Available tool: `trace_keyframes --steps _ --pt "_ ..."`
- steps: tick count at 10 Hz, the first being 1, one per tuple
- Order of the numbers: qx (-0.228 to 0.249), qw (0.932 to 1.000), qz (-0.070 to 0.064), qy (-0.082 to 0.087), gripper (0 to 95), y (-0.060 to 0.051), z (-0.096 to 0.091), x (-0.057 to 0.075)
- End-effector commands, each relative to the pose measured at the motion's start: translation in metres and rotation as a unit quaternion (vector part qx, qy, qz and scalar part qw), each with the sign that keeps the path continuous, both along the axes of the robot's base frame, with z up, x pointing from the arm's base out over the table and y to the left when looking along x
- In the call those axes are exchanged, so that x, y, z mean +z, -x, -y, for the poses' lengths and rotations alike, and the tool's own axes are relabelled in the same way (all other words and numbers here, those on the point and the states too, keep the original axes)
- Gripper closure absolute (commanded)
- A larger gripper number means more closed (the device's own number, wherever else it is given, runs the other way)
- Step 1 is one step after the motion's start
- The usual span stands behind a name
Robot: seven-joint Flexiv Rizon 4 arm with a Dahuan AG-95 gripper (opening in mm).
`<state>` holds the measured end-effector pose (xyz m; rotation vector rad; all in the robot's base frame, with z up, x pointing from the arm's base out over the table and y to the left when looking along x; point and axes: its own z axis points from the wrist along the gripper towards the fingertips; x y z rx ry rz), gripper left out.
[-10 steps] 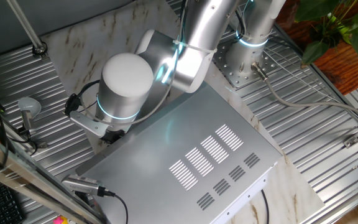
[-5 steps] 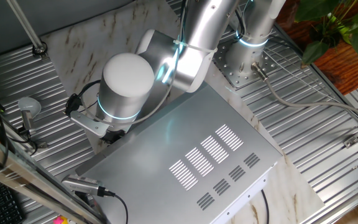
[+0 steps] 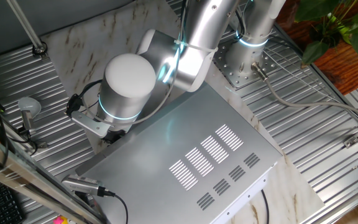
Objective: Open the microwave door
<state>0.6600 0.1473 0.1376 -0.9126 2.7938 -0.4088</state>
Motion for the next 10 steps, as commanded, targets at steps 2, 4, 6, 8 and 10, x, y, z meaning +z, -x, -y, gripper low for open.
trace_keyframes --steps 2,4,6,8,10 --pt "0.003 1.0 -0.001 0.005 95.0 0.0062 -0.0128 -0.0043" --pt "0.006 1.0 -0.001 0.004 95.0 0.0062 -0.0128 -0.0043" --pt "0.004 1.0 0.0 0.005 95.0 0.0062 -0.0128 -0.0043" --pt "0.004 1.0 0.001 0.002 95.0 0.0062 -0.0128 -0.0043" --pt "0.004 1.0 0.001 0.004 95.0 0.0062 -0.0128 -0.0043"
